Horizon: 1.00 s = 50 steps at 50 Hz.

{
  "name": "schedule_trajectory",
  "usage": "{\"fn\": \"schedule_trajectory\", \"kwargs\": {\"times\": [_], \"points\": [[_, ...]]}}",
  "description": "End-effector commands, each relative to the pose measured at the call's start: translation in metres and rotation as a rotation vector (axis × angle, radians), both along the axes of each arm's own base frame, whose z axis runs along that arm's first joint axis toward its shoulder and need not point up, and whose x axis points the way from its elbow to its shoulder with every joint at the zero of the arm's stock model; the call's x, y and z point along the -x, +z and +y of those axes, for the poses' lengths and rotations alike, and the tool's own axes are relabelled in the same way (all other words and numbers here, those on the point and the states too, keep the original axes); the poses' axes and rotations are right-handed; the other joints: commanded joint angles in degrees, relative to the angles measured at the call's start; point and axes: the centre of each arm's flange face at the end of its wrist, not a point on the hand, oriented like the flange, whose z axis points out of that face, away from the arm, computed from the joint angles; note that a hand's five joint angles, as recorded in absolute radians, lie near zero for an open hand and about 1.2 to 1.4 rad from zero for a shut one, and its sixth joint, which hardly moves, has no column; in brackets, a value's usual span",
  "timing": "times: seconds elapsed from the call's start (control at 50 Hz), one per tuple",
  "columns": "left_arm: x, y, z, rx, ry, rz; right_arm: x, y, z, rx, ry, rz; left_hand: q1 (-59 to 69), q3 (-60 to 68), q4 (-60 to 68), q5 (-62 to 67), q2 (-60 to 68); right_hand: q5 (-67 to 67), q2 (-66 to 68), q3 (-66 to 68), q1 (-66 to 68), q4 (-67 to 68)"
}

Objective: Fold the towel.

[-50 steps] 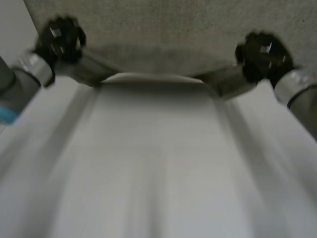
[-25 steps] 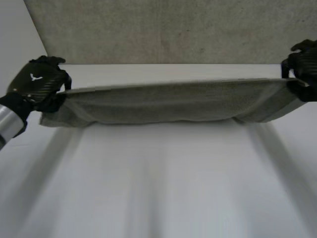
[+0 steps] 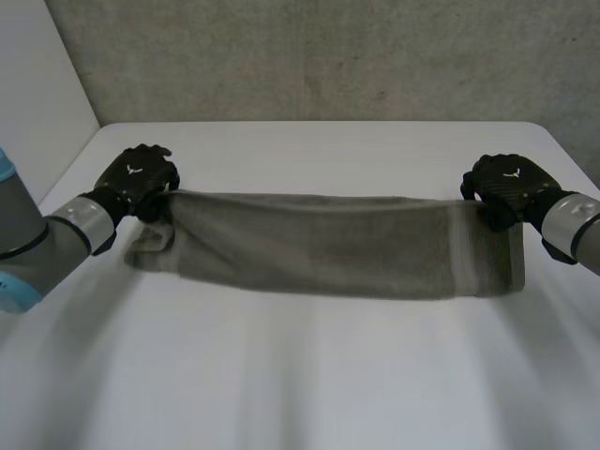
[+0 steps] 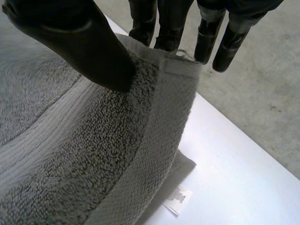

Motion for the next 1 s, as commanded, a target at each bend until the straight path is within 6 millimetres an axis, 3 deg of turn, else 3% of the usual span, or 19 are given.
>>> {"fn": "schedule_trajectory", "kwargs": {"times": [0.02,0.3,0.46,0.8,0.84,0.86,0.88,0.9,0.92,0.94,0.96,0.98,1.0], "points": [[0.001,-0.013,-0.031,-0.005,0.019,-0.005,-0.004,-0.008,-0.027,0.069,-0.056,0.015,5.4,-3.3,-3.8,2.3,2.4,2.9,3.5,-3.0,4.3,-4.4],[0.014,-0.033,-0.053,0.003,0.026,-0.011,-0.01,-0.027,-0.067,0.113,-0.085,-0.059,5.4,-3.3,-3.8,2.3,2.4,2.9,3.5,-3.0,4.3,-4.4],[0.016,-0.049,-0.066,0.007,0.028,-0.011,-0.018,-0.041,-0.078,0.117,-0.07,-0.061,5.4,-3.3,-3.8,2.3,2.4,2.9,3.5,-3.0,4.3,-4.4],[0.017,-0.044,-0.073,0.041,0.044,-0.011,-0.027,-0.059,-0.09,0.122,-0.067,-0.06,5.4,-3.3,-3.8,2.3,2.4,2.9,3.5,-3.0,4.3,-4.4],[0.019,-0.042,-0.072,0.043,0.043,-0.01,-0.028,-0.059,-0.089,0.123,-0.065,-0.058,0.1,-3.3,-3.8,-3.1,-3.0,2.9,3.5,-3.0,4.3,-4.4],[0.02,-0.042,-0.071,0.044,0.041,-0.011,-0.028,-0.059,-0.089,0.123,-0.065,-0.058,-16.4,-3.3,-3.8,-19.5,-19.5,2.9,3.5,-3.0,4.3,-4.4],[0.02,-0.042,-0.071,0.044,0.041,-0.011,-0.028,-0.059,-0.089,0.123,-0.065,-0.058,-16.6,-3.3,-3.8,-19.7,-19.7,-15.5,-14.9,-3.0,-14.2,-4.4],[0.02,-0.041,-0.071,0.044,0.044,-0.012,-0.028,-0.059,-0.089,0.123,-0.065,-0.058,-24.1,-3.3,-3.8,-27.2,-27.2,-15.7,-15.1,-3.0,-14.3,-4.4],[0.02,-0.041,-0.071,0.045,0.044,-0.012,-0.028,-0.059,-0.09,0.129,-0.066,-0.059,-26.8,-3.3,-3.8,-29.9,-29.9,-51.5,-50.9,-3.0,-50.1,-4.4],[0.02,-0.041,-0.071,0.045,0.044,-0.012,-0.028,-0.059,-0.09,0.129,-0.066,-0.059,-26.8,-3.3,-3.8,-30.0,-29.9,-51.9,-51.2,-3.0,-50.5,-4.4],[0.02,-0.041,-0.071,0.047,0.046,-0.012,-0.028,-0.059,-0.091,0.132,-0.068,-0.059,-35.0,-3.3,-3.8,-38.1,-38.1,-67.1,-66.5,-3.0,-65.7,-4.4],[0.021,-0.04,-0.071,0.05,0.046,-0.011,-0.027,-0.057,-0.092,0.138,-0.071,-0.06,-51.2,-3.3,-3.8,-54.4,-54.3,-67.1,-66.5,-3.0,-65.7,-4.4],[0.021,-0.04,-0.071,0.05,0.046,-0.011,-0.027,-0.057,-0.092,0.138,-0.071,-0.061,-51.4,-3.3,-3.8,-54.5,-54.5,-67.1,-66.5,-3.0,-65.7,-4.4]]}}
